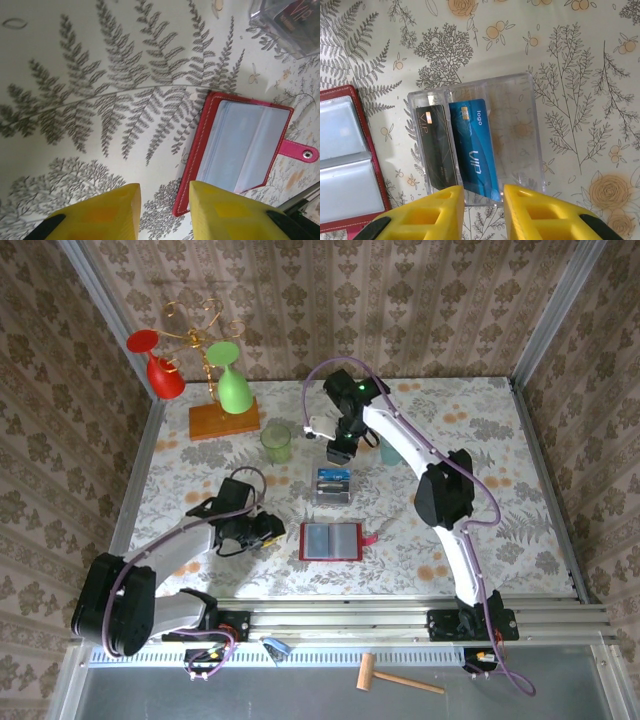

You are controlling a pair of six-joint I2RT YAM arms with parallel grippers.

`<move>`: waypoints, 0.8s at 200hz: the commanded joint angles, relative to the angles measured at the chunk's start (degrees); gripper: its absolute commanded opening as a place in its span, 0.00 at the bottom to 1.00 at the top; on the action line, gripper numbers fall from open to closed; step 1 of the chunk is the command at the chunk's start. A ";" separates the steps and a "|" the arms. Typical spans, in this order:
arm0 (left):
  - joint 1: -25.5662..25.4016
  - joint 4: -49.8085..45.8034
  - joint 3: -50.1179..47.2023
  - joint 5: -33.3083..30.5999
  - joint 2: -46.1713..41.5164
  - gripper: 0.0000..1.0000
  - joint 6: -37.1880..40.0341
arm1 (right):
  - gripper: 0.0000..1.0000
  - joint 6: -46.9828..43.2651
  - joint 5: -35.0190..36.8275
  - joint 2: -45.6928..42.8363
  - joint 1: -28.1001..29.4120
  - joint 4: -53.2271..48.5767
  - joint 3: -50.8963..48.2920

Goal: Take the credit cards out of the card holder

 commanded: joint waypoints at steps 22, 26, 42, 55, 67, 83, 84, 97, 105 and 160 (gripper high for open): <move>-1.21 4.07 3.79 1.78 3.44 0.31 1.76 | 0.27 15.43 -1.29 -8.36 -0.24 11.44 -12.09; -1.32 4.40 3.96 1.89 3.72 0.31 1.75 | 0.27 16.71 -1.38 -9.14 -0.25 12.50 -13.70; -1.41 5.50 4.59 1.96 5.25 0.31 1.58 | 0.28 22.27 -1.79 -12.26 -0.25 16.23 -19.47; -3.27 6.23 5.19 2.11 6.51 0.31 1.50 | 0.28 27.16 -1.93 -14.74 -0.15 19.30 -24.11; -3.93 7.03 5.79 2.19 7.67 0.31 1.35 | 0.28 32.30 -1.95 -17.17 0.00 22.50 -28.23; -4.94 7.91 6.62 2.37 9.37 0.31 1.22 | 0.28 39.13 -2.19 -20.47 0.01 27.29 -34.36; -4.98 7.92 6.68 2.37 9.47 0.31 1.22 | 0.28 39.61 -2.23 -20.73 0.01 27.68 -34.82; -5.76 8.43 7.28 2.38 10.62 0.30 1.04 | 0.29 45.37 -2.63 -23.73 0.02 32.10 -39.98; -6.19 8.71 7.44 2.27 11.17 0.30 0.95 | 0.29 48.31 -2.67 -25.45 -0.07 34.41 -42.86; -7.79 10.12 7.10 2.03 12.36 0.28 -0.09 | 0.29 66.51 -4.69 -33.48 0.25 45.07 -57.05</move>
